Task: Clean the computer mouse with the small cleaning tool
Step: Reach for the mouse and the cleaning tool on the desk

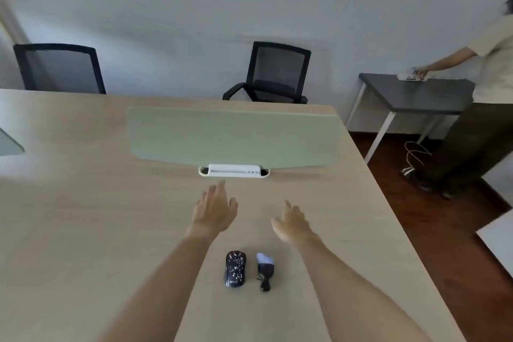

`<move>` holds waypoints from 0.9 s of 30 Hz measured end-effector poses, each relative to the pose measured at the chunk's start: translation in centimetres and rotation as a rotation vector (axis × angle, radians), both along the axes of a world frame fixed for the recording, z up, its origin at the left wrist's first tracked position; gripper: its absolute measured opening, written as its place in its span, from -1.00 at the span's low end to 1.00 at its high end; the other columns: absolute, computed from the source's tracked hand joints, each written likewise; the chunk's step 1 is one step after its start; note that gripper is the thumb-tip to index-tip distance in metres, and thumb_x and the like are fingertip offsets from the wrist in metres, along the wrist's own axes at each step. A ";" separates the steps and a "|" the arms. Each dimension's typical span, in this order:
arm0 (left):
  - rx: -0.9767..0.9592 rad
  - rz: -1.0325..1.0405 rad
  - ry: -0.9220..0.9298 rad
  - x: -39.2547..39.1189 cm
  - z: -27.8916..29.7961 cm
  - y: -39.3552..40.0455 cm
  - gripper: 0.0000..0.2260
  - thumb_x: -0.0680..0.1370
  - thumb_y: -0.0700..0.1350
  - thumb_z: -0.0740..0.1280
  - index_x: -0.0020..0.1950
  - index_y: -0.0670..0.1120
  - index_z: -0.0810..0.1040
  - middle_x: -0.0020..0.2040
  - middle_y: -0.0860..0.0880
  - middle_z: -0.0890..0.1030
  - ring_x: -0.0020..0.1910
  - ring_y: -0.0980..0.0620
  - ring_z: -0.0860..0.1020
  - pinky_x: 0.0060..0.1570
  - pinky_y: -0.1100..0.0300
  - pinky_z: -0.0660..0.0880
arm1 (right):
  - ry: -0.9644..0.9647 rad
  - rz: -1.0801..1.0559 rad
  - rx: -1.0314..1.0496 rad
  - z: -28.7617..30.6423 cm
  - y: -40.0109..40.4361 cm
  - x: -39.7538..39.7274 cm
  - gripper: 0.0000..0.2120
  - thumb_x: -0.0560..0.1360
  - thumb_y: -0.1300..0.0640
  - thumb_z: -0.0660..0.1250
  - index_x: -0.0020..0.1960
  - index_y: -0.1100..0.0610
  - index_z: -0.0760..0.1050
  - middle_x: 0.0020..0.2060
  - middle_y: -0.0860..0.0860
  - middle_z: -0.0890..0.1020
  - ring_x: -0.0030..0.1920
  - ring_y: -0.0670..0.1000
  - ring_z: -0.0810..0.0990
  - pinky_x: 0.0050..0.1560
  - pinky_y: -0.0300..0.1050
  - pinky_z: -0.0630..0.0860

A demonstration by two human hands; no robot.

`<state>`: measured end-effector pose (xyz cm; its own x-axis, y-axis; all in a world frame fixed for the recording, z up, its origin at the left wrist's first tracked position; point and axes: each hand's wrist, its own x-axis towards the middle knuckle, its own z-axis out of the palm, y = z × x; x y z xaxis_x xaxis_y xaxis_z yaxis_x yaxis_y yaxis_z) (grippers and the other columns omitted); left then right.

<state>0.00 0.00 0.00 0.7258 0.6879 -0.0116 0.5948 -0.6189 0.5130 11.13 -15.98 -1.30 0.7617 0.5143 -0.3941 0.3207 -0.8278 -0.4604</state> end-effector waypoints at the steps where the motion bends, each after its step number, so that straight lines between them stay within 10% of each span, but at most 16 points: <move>1: -0.046 0.034 0.050 -1.0 -1.1 -0.9 -0.53 0.56 -0.01 0.21 0.44 -0.12 0.26 0.30 -0.18 0.45 0.28 -0.23 0.42 0.19 -0.08 0.41 | 0.030 -0.024 -0.029 -1.1 -0.3 -0.8 -0.38 0.62 0.02 0.14 0.59 0.16 0.00 0.51 0.17 0.21 0.49 0.21 0.23 0.45 0.08 0.21; 9: -0.308 0.201 0.056 -5.7 -12.3 -6.7 -0.41 0.50 0.05 0.32 0.47 -0.09 0.23 0.32 -0.11 0.41 0.31 -0.12 0.43 0.17 0.06 0.47 | 0.292 -0.328 0.047 -12.2 -2.7 -7.0 -0.50 0.43 0.04 0.36 0.29 0.15 0.29 0.21 0.13 0.51 0.20 0.17 0.53 0.18 0.06 0.52; 20: -0.248 0.385 0.109 -4.8 -16.3 -10.1 -0.26 0.37 0.18 0.42 0.44 -0.07 0.25 0.21 -0.07 0.46 0.20 -0.14 0.43 0.08 -0.01 0.44 | 0.124 -0.395 0.282 -15.6 -3.0 -9.2 -0.76 0.47 0.07 0.35 0.10 0.11 0.46 -0.01 0.02 0.62 0.04 0.11 0.60 0.02 0.05 0.56; 27: -0.234 0.306 0.005 -6.0 -18.1 -9.2 -0.39 0.37 0.09 0.46 0.32 -0.11 0.38 0.11 -0.05 0.51 0.14 -0.12 0.46 0.08 0.04 0.47 | 0.215 -0.340 0.411 -13.9 -3.5 -6.6 -0.85 0.54 0.32 0.28 0.03 0.14 0.56 -0.09 -0.04 0.62 -0.02 0.01 0.58 -0.16 -0.47 0.35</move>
